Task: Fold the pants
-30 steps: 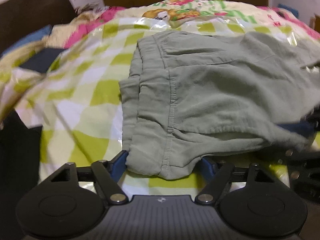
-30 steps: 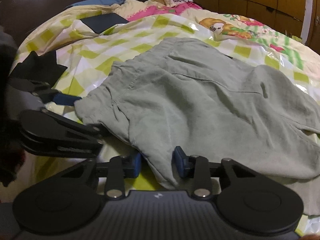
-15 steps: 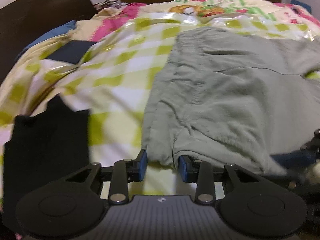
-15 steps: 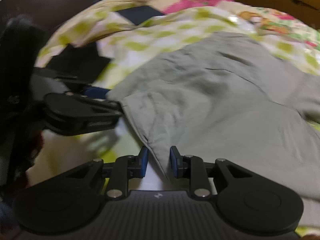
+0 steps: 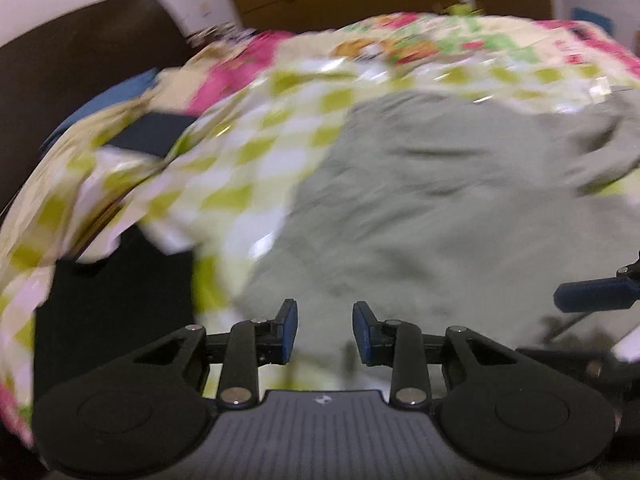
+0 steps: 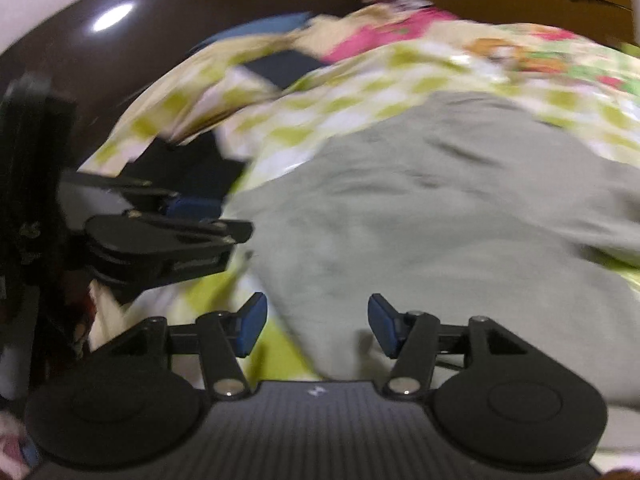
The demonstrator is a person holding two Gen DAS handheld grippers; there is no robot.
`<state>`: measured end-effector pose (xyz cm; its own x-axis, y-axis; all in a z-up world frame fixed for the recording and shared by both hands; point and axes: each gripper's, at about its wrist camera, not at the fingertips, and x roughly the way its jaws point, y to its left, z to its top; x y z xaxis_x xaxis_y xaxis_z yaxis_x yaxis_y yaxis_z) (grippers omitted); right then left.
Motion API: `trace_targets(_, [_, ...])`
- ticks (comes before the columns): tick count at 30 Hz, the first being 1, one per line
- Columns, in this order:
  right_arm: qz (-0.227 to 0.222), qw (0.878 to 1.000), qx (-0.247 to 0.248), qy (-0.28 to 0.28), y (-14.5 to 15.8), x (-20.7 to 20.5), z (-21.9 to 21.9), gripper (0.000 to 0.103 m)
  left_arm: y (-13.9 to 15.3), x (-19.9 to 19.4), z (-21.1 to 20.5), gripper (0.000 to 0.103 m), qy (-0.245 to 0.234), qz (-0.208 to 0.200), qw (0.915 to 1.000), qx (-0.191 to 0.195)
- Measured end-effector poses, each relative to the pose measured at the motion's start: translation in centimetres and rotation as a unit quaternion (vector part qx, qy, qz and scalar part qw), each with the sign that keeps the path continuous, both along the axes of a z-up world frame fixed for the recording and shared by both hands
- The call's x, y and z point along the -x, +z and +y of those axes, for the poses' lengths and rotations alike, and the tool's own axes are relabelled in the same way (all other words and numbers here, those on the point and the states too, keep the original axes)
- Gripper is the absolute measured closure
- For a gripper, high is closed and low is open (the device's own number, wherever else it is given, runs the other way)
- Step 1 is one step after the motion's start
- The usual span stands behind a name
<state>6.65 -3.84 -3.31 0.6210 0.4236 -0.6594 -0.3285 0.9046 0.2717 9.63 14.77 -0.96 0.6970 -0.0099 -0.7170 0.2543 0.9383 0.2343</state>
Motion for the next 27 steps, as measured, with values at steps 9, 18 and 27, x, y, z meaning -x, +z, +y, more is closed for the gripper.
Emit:
trace_targets(9, [0.009,0.951,0.040,-0.306,0.3,5.8,-20.7,0.045,-0.2,1.3,-15.8,0.056,-0.148,0.016,0.9874,0.055])
trace_targets(18, [0.011,0.855,-0.057,-0.516,-1.4,9.1,-37.3,0.042,-1.4,3.9,-30.3,0.056,-0.265,0.037,0.9617,0.058])
trace_targets(27, [-0.020,0.850,-0.143,-0.507,-3.4,5.7,-41.0,0.084,-2.4,4.4,-34.6,0.056,-0.282,0.045,0.9580,0.028])
